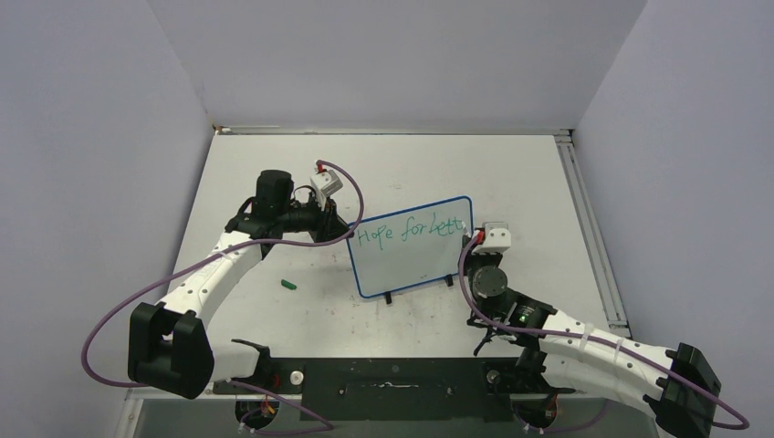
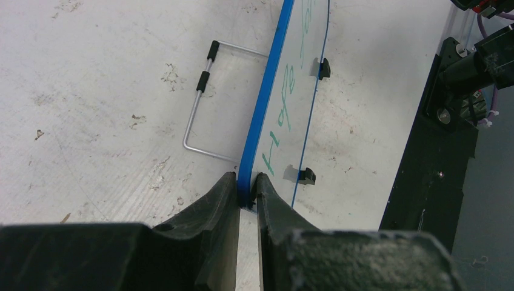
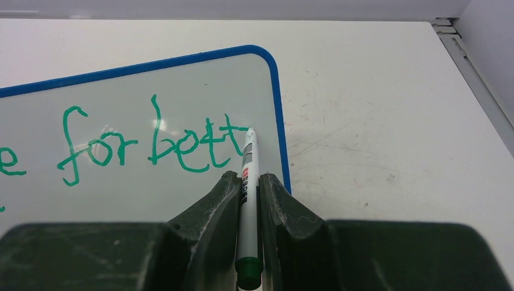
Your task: Write a sentence on the whiteboard
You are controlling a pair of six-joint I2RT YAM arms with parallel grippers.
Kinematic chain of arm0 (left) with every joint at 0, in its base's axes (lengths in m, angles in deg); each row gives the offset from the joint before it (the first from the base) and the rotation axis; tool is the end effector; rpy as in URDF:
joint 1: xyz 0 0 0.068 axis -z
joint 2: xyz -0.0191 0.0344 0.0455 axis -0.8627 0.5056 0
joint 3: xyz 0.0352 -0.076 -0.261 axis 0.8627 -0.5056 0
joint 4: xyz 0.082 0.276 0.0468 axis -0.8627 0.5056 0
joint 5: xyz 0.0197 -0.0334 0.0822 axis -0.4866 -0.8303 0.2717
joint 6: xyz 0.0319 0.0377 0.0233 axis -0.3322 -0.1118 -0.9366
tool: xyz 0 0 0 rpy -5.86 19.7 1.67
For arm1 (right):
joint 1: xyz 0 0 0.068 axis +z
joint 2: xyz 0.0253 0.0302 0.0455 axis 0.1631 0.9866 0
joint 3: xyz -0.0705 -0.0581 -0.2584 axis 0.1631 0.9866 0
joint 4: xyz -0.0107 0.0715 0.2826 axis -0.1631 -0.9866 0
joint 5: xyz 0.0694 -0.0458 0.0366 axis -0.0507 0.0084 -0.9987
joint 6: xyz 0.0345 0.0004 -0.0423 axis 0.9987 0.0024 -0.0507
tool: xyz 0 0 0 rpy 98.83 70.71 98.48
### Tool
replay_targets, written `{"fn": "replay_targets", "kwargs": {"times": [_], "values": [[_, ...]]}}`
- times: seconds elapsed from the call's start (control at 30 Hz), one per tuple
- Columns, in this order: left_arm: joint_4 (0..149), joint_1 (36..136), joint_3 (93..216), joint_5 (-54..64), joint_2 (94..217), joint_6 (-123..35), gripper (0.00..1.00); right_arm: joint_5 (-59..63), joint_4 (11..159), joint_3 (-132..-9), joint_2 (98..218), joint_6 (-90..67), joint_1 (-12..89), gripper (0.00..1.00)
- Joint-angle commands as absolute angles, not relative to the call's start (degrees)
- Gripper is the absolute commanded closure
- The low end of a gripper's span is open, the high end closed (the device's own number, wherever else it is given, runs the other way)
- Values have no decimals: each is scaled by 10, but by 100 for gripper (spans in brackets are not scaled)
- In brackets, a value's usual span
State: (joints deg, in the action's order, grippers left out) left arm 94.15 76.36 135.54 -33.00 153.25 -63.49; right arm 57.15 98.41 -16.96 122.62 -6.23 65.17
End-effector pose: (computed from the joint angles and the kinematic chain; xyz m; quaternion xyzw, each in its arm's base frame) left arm 0.2839 -0.1130 0.2670 0.3489 0.7676 -0.3813 0.3791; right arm 0.1404 0.1584 0.2310 -0.0189 0.7479 0.0721 0.6596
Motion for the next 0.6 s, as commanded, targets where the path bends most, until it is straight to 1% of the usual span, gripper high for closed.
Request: {"fn": "replay_targets", "kwargs": {"times": [0.0, 0.4, 0.57], "values": [[972, 765, 1363, -306, 1539, -656, 100, 593, 995, -183, 1227, -60, 645, 95], [971, 765, 1363, -306, 1538, -656, 100, 566, 1054, -185, 1235, -102, 644, 95], [972, 765, 1363, -306, 1538, -657, 100, 555, 1048, -187, 1243, -99, 644, 95]]}}
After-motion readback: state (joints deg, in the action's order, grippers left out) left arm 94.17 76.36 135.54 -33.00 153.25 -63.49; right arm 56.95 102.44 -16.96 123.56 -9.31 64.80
